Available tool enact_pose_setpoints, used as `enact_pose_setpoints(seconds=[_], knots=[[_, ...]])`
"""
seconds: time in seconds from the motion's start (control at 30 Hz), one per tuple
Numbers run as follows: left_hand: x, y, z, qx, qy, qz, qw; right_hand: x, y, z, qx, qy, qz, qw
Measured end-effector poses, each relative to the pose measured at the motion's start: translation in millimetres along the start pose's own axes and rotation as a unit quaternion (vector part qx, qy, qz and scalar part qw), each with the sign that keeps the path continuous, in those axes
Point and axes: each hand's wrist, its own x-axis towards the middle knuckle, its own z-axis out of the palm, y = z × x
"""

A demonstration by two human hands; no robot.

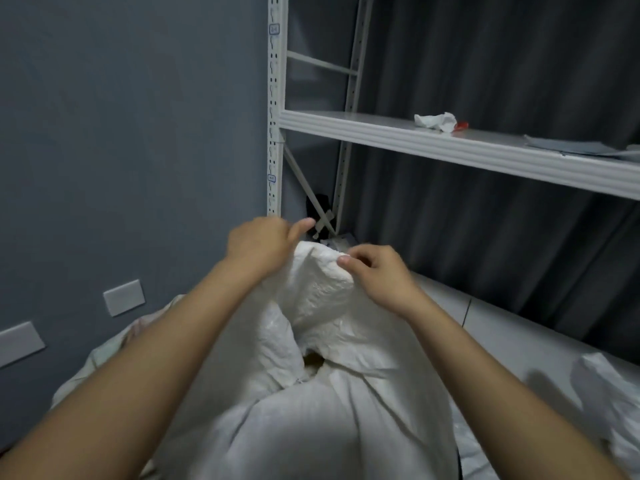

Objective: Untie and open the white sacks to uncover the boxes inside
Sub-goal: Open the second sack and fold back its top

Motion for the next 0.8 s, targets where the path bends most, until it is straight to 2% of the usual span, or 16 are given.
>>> enact_pose_setpoints(seconds=[0.07, 0.13, 0.23, 0.3, 0.33, 0.37, 0.43, 0.47, 0.5, 0.57, 0.6, 0.63, 0.67, 0.7, 0.77, 0.8], knots=[[-8.9, 12.8, 15.1, 0.064, 0.086, 0.063, 0.992, -3.8, -7.1, 7.6, 0.14, -0.031, 0.08, 0.986], [-16.1, 15.4, 26.6, 0.076, 0.108, 0.096, 0.987, -10.0, -8.0, 9.0, 0.218, -0.065, 0.109, 0.968], [-15.1, -7.2, 23.4, -0.02, 0.057, -0.011, 0.998, -24.8, 8.7, 12.6, 0.036, -0.057, 0.015, 0.998], [-15.1, -19.0, 19.1, -0.009, 0.054, -0.037, 0.998, -34.9, 19.2, 22.2, -0.067, -0.015, -0.02, 0.997], [-15.5, -21.4, 20.5, 0.023, 0.076, 0.012, 0.997, -38.0, 23.2, 26.5, -0.051, -0.014, -0.008, 0.999], [-17.7, -20.8, 23.6, 0.041, 0.102, 0.088, 0.99, -41.0, 23.1, 28.7, 0.02, -0.042, 0.025, 0.999], [-28.9, -13.8, 34.4, 0.063, 0.109, 0.235, 0.964, -46.1, 17.6, 30.7, 0.207, -0.147, 0.118, 0.96], [-34.1, -11.9, 41.5, 0.074, 0.108, 0.278, 0.952, -48.5, 15.2, 29.7, 0.251, -0.186, 0.144, 0.939], [-37.1, -13.0, 48.0, 0.076, 0.115, 0.287, 0.948, -51.2, 14.8, 27.9, 0.226, -0.195, 0.133, 0.945], [-40.2, -17.6, 47.4, 0.048, 0.088, 0.181, 0.978, -57.4, 20.2, 30.1, 0.047, -0.125, 0.044, 0.99], [-39.9, -22.2, 44.2, 0.02, 0.067, 0.111, 0.991, -62.1, 22.5, 32.9, -0.027, -0.071, 0.01, 0.997], [-39.6, -27.0, 42.8, 0.005, 0.067, 0.076, 0.995, -66.9, 23.6, 36.9, -0.045, -0.031, -0.004, 0.998], [-39.8, -28.3, 42.0, 0.01, 0.08, 0.091, 0.993, -70.5, 23.0, 40.1, -0.023, -0.015, 0.003, 1.0], [-40.7, -26.7, 43.1, 0.02, 0.097, 0.148, 0.984, -73.2, 23.2, 42.3, 0.047, -0.022, 0.03, 0.998], [-48.8, -19.2, 53.8, 0.033, 0.098, 0.28, 0.954, -78.3, 19.6, 45.7, 0.245, -0.079, 0.113, 0.96], [-55.3, -16.9, 61.4, 0.05, 0.084, 0.317, 0.943, -81.1, 17.9, 45.1, 0.291, -0.1, 0.139, 0.941]])
